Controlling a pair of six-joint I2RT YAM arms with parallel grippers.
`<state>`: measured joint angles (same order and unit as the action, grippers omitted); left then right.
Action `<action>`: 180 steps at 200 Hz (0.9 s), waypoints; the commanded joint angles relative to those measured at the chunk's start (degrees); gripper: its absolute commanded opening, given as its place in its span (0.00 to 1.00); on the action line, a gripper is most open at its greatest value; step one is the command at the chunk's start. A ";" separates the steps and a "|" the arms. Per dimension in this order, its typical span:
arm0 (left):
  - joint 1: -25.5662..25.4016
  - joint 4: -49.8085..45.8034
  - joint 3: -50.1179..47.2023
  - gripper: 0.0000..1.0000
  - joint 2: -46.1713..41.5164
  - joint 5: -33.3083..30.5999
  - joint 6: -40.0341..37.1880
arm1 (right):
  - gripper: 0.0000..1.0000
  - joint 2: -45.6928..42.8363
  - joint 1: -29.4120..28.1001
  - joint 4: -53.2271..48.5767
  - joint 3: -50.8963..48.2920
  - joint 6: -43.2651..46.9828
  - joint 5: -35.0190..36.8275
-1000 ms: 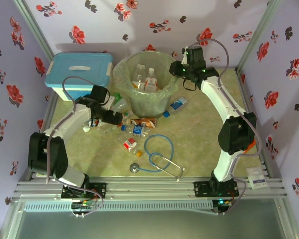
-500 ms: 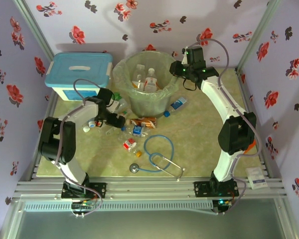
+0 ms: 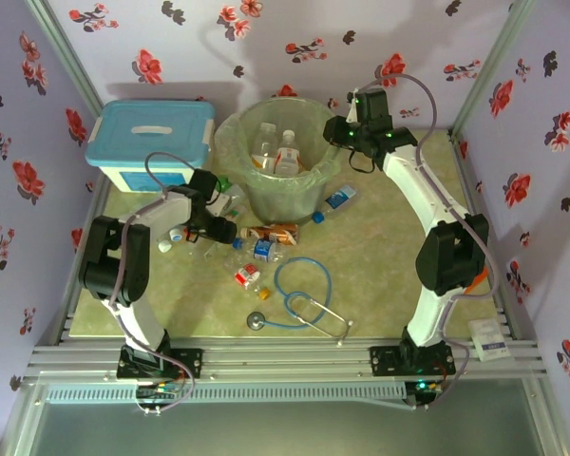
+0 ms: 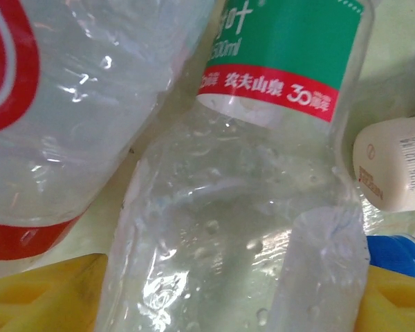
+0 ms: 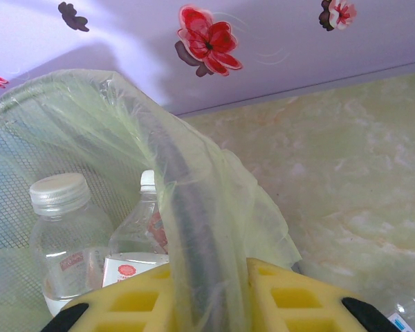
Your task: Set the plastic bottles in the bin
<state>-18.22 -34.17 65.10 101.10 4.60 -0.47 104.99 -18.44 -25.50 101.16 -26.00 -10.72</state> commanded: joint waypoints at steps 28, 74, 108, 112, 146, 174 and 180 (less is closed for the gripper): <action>0.46 -0.37 0.27 0.72 -7.47 -0.47 1.72 | 0.26 -1.70 0.56 -0.70 -0.97 0.38 0.03; 0.47 -3.46 -0.93 0.69 -17.97 -1.31 5.84 | 0.26 -1.72 0.56 -0.55 -0.79 0.24 -0.25; 0.70 -6.83 -0.16 0.62 -26.64 -3.67 8.60 | 0.26 -1.82 0.57 -0.30 -0.79 0.25 -0.44; 0.71 -6.91 -0.07 0.62 -27.35 -3.72 8.71 | 0.26 -1.84 0.54 -0.30 -0.79 0.18 -0.47; -0.66 -9.68 -0.68 0.80 -25.32 -2.59 8.33 | 0.26 -1.93 0.54 0.43 -1.48 -0.28 -0.97; -1.56 -3.46 -6.46 0.98 -22.06 -2.77 7.52 | 0.26 -1.99 0.57 0.21 -1.66 -0.19 -1.01; -1.57 -2.01 -7.16 0.99 -21.21 -2.98 7.31 | 0.26 -2.07 0.53 0.13 -1.59 -0.20 -1.01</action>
<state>-19.31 -39.18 62.04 76.69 2.11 7.09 104.68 -18.37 -24.67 100.42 -26.06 -11.33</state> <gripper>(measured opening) 0.954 0.264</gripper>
